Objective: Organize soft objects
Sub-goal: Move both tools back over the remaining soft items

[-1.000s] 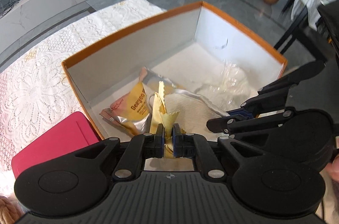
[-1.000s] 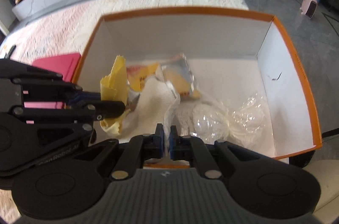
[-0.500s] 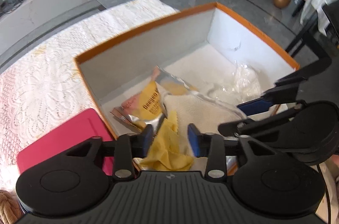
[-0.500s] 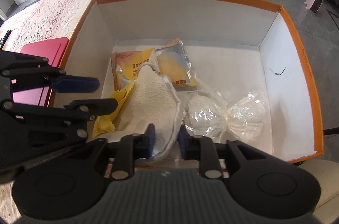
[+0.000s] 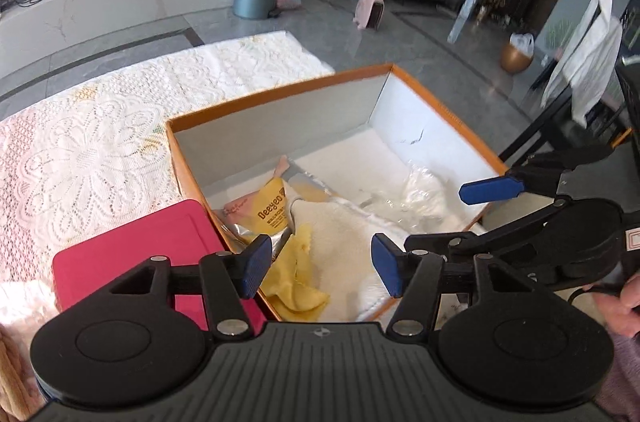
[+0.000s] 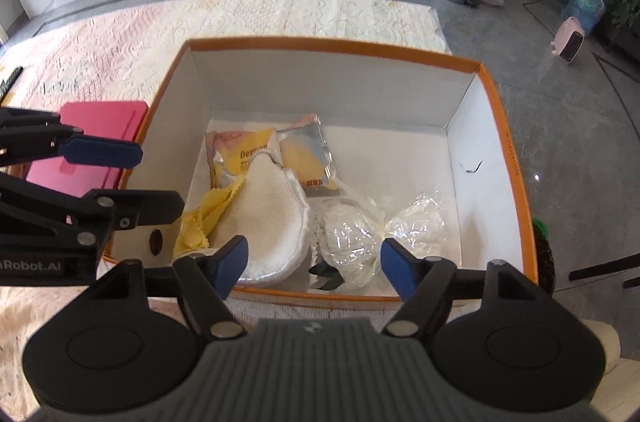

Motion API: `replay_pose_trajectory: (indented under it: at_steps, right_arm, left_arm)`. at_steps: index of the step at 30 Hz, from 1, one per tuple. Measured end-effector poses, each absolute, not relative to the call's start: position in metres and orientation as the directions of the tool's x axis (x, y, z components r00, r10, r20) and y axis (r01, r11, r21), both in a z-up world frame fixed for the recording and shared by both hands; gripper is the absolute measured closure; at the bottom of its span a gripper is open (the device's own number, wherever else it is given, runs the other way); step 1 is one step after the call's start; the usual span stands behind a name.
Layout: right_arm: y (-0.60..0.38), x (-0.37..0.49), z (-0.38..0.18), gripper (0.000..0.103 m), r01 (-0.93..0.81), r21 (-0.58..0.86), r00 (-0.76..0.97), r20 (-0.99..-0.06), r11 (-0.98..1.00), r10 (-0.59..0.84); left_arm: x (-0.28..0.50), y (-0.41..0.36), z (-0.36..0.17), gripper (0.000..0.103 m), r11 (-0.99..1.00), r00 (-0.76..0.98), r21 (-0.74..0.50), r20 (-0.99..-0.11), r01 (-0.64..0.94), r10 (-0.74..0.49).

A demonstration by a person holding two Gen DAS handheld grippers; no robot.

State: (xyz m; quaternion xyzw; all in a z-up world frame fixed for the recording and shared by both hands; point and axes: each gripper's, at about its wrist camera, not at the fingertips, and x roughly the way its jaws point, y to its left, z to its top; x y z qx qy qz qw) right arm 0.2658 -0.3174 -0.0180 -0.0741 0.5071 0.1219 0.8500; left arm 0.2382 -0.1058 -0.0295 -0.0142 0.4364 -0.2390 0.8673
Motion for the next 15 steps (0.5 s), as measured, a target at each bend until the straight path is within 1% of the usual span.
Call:
replay_pose_trajectory:
  at_steps: [2, 8, 15]
  right_arm:
    - [-0.318, 0.258, -0.012, 0.025, -0.253, 0.002, 0.497, -0.858, 0.967, 0.132]
    - [-0.306, 0.223, -0.006, 0.023, -0.174, 0.005, 0.640, -0.759, 0.985, 0.117]
    - [-0.276, 0.179, -0.010, 0.022, -0.098, 0.053, 0.755, -0.646, 0.994, 0.109]
  left_arm:
    - [0.230, -0.100, -0.026, 0.036, 0.887, 0.532, -0.244, -0.727, 0.392, -0.435]
    - [0.197, -0.078, -0.019, 0.036, 0.898, 0.632, -0.255, -0.642, 0.359, -0.434]
    - [0.149, -0.045, -0.023, 0.036, 0.935, 0.739, -0.219, -0.574, 0.277, -0.353]
